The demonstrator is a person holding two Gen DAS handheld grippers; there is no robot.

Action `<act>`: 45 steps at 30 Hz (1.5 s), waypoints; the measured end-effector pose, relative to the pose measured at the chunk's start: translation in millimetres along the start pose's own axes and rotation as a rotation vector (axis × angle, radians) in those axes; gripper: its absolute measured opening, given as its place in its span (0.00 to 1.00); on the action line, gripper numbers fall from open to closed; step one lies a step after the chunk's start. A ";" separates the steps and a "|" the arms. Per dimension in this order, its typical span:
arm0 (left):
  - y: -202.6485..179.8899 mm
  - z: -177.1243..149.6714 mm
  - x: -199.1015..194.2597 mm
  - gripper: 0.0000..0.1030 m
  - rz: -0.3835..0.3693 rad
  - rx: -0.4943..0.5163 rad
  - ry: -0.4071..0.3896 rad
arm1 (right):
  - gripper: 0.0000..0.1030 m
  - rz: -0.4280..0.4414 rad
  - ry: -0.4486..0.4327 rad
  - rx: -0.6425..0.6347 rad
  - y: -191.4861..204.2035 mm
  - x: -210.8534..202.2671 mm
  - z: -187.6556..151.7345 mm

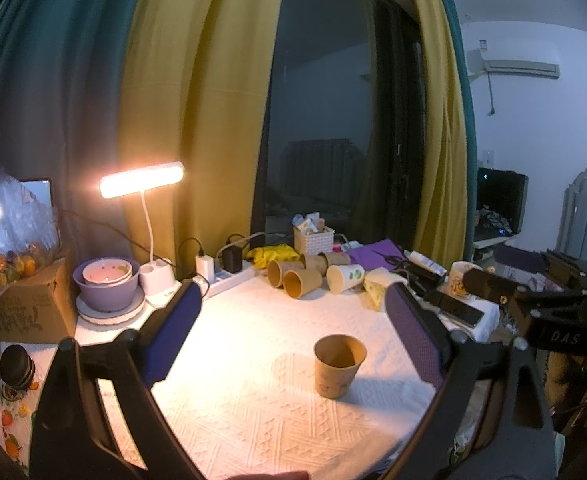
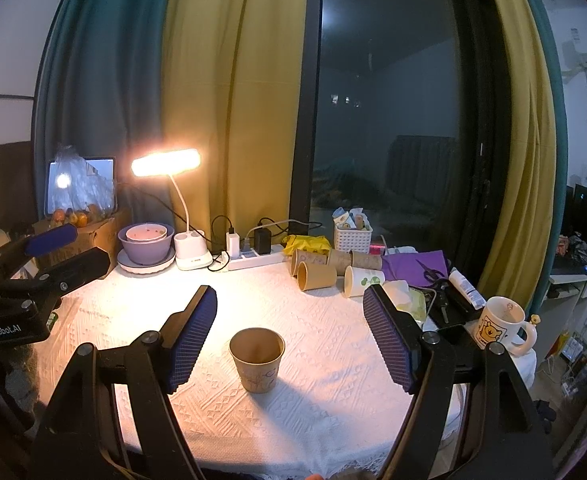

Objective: Flip cup upright

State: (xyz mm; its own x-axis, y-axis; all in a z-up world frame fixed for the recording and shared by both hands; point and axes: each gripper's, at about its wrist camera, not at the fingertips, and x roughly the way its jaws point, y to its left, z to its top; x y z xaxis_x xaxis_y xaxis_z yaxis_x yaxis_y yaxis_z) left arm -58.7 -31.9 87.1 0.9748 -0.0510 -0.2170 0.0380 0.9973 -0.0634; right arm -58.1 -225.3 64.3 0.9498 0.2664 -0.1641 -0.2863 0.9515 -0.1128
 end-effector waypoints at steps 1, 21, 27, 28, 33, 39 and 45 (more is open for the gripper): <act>-0.1 -0.1 -0.1 0.91 0.000 0.000 -0.001 | 0.76 0.000 0.001 -0.001 0.0 -0.2 -0.8; -0.4 -0.2 0.0 0.91 0.001 0.000 -0.001 | 0.76 0.001 0.004 -0.001 1.5 0.2 -1.5; -0.5 -0.5 -0.1 0.91 0.001 0.000 -0.001 | 0.76 0.000 0.003 -0.001 1.7 0.1 -1.3; -0.7 -0.7 0.1 0.91 0.000 0.000 -0.001 | 0.76 0.000 0.004 0.000 1.7 0.2 -1.3; -1.1 -0.9 -0.1 0.91 0.000 -0.002 0.001 | 0.76 0.001 0.005 -0.001 1.5 1.2 -0.3; -1.3 -1.0 -0.1 0.91 0.000 0.000 -0.001 | 0.76 0.002 0.006 -0.001 1.8 2.0 -1.1; -1.4 -3.3 -1.8 0.91 -0.006 -0.003 -0.008 | 0.76 0.002 0.007 -0.001 2.5 1.9 -1.8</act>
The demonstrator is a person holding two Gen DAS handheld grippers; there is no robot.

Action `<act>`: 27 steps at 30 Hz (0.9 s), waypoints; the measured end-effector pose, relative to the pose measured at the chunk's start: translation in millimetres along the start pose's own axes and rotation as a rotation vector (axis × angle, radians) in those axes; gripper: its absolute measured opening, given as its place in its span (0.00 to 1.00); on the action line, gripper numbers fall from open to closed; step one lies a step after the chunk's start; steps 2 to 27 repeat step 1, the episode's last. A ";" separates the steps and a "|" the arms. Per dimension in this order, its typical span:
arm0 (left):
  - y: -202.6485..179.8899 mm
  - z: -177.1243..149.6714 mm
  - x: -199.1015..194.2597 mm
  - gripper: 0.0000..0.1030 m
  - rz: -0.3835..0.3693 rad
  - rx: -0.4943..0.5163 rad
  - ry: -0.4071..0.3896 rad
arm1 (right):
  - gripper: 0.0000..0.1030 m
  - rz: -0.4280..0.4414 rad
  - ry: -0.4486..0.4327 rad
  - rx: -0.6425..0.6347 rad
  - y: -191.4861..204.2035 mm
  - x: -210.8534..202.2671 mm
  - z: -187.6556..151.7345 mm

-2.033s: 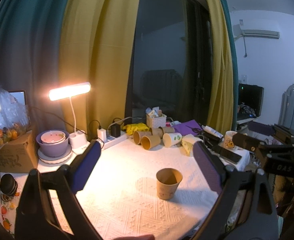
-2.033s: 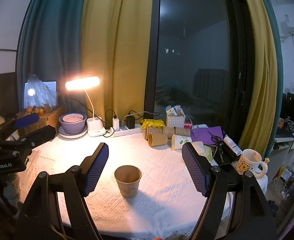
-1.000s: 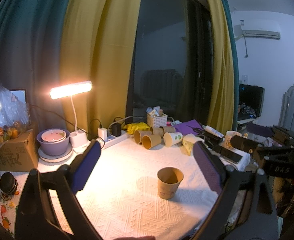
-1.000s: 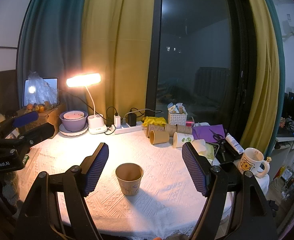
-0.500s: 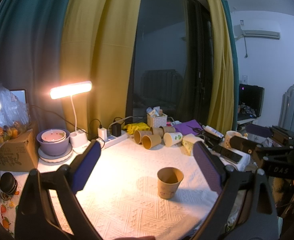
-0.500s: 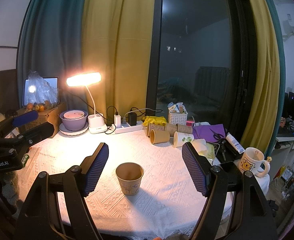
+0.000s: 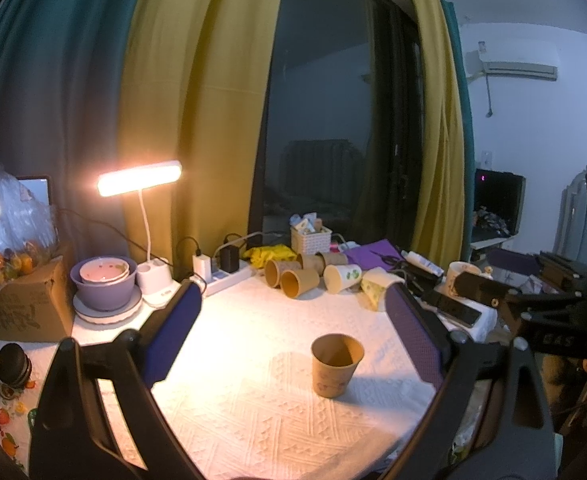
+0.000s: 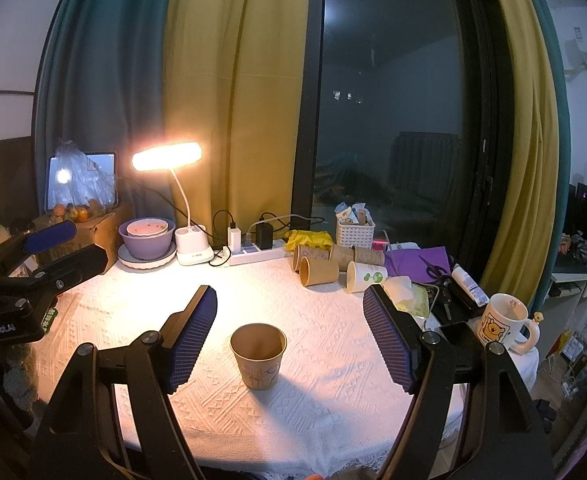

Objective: Flip cup upright

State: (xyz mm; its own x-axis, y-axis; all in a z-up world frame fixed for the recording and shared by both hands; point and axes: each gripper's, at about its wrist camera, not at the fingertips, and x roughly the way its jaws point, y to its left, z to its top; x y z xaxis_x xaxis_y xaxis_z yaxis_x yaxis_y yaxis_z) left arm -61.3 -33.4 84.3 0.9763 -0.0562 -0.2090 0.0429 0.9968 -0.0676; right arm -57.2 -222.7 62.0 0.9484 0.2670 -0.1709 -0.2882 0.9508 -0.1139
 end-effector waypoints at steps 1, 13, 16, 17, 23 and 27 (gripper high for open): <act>-0.1 -0.4 0.0 0.91 -0.003 -0.001 -0.001 | 0.76 0.000 0.000 0.000 0.5 -1.0 -1.0; -0.1 -0.4 0.0 0.91 -0.003 -0.001 -0.001 | 0.76 0.000 0.000 0.000 0.5 -1.0 -1.0; -0.1 -0.4 0.0 0.91 -0.003 -0.001 -0.001 | 0.76 0.000 0.000 0.000 0.5 -1.0 -1.0; -0.1 -0.4 0.0 0.91 -0.003 -0.001 -0.001 | 0.76 0.000 0.000 0.000 0.5 -1.0 -1.0; -0.1 -0.4 0.0 0.91 -0.003 -0.001 -0.001 | 0.76 0.000 0.000 0.000 0.5 -1.0 -1.0; -0.1 -0.4 0.0 0.91 -0.003 -0.001 -0.001 | 0.76 0.000 0.000 0.000 0.5 -1.0 -1.0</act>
